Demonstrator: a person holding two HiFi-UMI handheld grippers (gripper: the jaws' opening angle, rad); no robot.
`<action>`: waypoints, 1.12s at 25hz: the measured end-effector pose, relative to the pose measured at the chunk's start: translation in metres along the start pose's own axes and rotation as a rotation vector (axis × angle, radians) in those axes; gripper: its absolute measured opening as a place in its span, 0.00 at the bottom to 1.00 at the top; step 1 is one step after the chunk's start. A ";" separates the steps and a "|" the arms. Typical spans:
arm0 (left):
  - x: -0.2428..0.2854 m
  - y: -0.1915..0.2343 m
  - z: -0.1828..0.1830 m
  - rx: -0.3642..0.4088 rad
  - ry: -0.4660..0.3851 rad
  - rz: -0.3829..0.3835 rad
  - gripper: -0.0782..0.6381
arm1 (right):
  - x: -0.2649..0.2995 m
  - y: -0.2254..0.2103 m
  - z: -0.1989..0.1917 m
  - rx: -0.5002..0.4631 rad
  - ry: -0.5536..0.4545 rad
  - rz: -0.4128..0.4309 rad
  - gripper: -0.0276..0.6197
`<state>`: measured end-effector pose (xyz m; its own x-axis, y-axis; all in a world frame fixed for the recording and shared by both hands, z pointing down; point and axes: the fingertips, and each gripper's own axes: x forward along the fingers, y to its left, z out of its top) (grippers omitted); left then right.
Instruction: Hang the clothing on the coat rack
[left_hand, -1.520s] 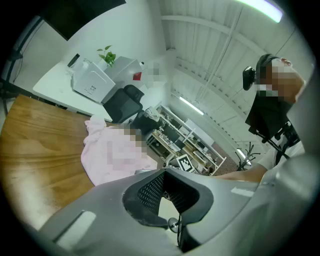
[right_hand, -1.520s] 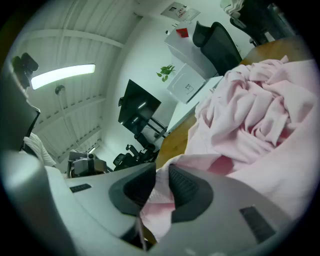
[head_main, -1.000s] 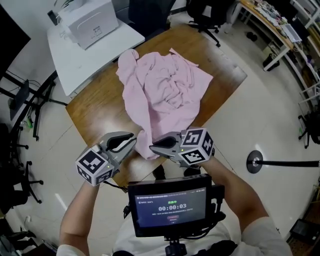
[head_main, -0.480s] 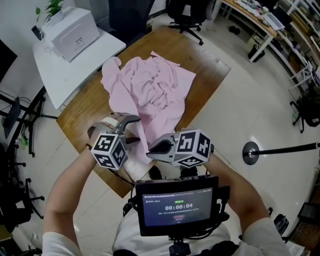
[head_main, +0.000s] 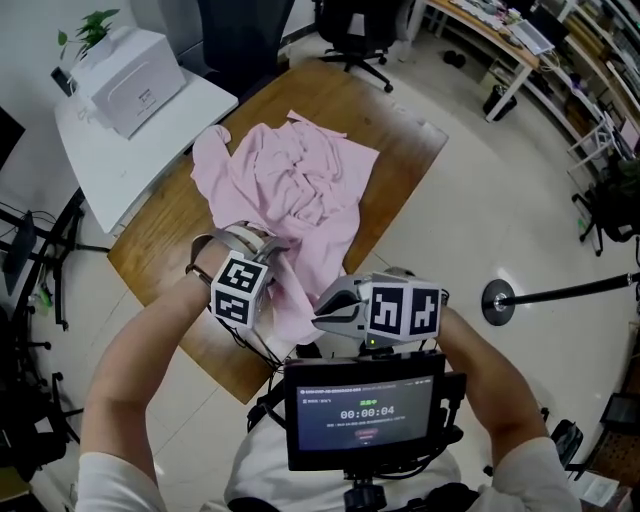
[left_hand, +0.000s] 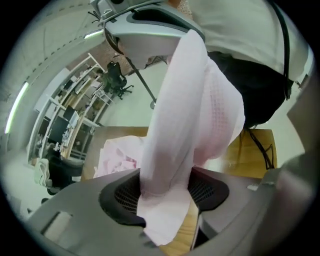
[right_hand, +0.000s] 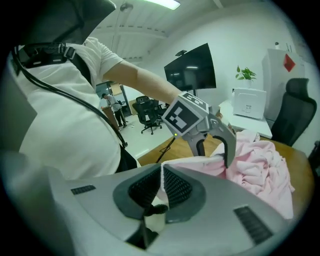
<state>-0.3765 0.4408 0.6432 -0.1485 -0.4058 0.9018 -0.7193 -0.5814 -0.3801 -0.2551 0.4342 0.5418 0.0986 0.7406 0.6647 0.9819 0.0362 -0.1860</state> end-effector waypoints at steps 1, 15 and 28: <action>-0.001 0.001 -0.001 -0.012 -0.005 0.003 0.45 | -0.003 -0.002 -0.002 -0.006 0.010 -0.018 0.06; -0.116 0.093 0.000 -0.675 -0.458 0.381 0.15 | -0.119 -0.085 0.014 0.140 -0.307 -0.556 0.06; -0.225 0.176 0.021 -0.835 -0.691 0.655 0.14 | -0.129 -0.092 0.043 0.131 -0.449 -0.647 0.49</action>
<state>-0.4560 0.4150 0.3687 -0.4348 -0.8772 0.2036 -0.8907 0.3856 -0.2409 -0.3648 0.3640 0.4423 -0.5868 0.7439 0.3198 0.7920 0.6095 0.0352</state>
